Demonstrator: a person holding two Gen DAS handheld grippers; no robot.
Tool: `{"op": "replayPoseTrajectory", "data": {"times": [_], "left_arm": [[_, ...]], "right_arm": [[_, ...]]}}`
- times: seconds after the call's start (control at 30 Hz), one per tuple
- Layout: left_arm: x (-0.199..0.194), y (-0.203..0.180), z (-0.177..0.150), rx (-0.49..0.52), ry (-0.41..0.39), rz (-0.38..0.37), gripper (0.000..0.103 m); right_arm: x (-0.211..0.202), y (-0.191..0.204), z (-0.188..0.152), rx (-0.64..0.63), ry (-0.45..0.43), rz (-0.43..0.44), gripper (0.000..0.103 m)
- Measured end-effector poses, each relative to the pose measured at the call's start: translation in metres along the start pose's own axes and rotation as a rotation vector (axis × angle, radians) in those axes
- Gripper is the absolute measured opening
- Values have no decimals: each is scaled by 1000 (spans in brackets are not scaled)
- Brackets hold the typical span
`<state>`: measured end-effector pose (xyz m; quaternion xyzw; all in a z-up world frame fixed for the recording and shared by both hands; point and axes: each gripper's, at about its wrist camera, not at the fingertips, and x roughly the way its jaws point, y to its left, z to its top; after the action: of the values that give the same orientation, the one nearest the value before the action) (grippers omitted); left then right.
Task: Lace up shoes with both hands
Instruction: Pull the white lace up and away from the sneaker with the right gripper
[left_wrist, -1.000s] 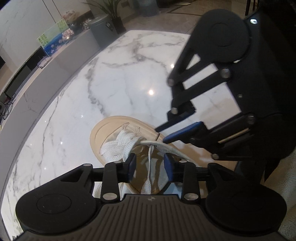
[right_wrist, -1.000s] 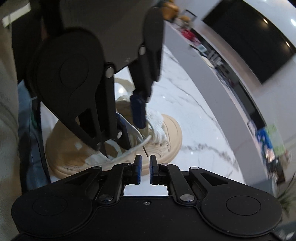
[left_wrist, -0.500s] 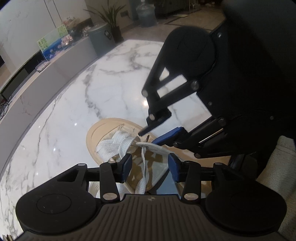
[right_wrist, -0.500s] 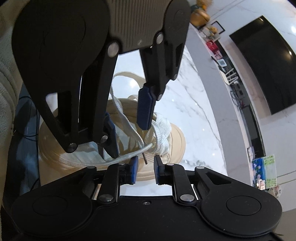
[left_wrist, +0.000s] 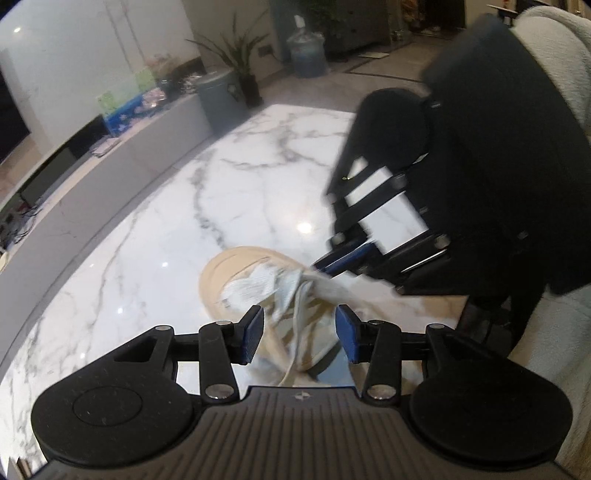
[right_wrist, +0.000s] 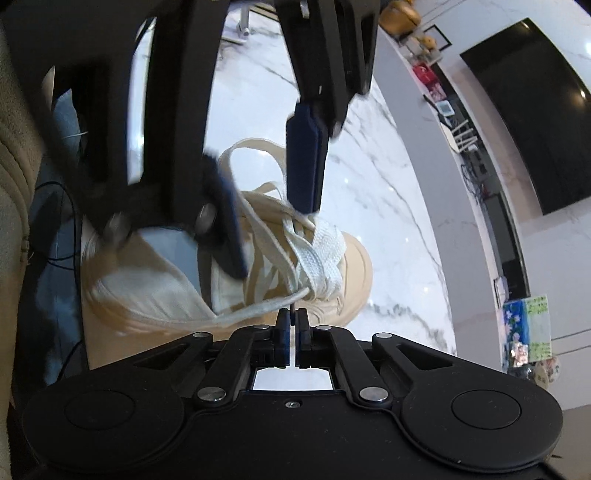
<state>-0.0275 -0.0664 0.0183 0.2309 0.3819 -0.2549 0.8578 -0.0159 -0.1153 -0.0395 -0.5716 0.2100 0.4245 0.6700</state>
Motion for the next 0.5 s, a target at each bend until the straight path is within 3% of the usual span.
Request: {"op": "replayPoseTrajectory", "data": {"times": [0.33, 0.5], "left_arm": [[-6, 10, -19, -71, 28, 21, 41], [-3, 14, -27, -111, 43, -17, 41]], "right_arm": [[-19, -2, -9, 24, 70, -68, 1], [-34, -6, -26, 6, 118, -104, 1]]}}
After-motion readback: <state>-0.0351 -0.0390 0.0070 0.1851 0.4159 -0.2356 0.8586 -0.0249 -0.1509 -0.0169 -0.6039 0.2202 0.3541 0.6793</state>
